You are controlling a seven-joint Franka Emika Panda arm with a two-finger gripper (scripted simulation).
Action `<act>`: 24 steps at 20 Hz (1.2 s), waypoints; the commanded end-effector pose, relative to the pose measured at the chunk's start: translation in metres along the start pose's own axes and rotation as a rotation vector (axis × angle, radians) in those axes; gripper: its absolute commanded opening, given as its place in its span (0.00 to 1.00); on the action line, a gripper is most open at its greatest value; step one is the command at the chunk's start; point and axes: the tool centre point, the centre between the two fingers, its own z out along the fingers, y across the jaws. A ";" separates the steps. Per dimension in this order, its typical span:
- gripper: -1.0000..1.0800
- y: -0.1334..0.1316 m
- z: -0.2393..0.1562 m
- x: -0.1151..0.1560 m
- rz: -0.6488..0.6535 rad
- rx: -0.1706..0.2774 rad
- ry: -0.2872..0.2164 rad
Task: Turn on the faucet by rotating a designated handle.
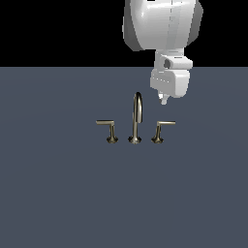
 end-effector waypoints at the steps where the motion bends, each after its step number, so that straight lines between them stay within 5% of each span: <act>1: 0.00 -0.004 0.021 0.009 0.062 0.002 0.001; 11: 0.00 -0.007 0.071 0.028 0.200 0.005 0.003; 24: 0.00 0.010 0.076 0.034 0.212 0.004 0.003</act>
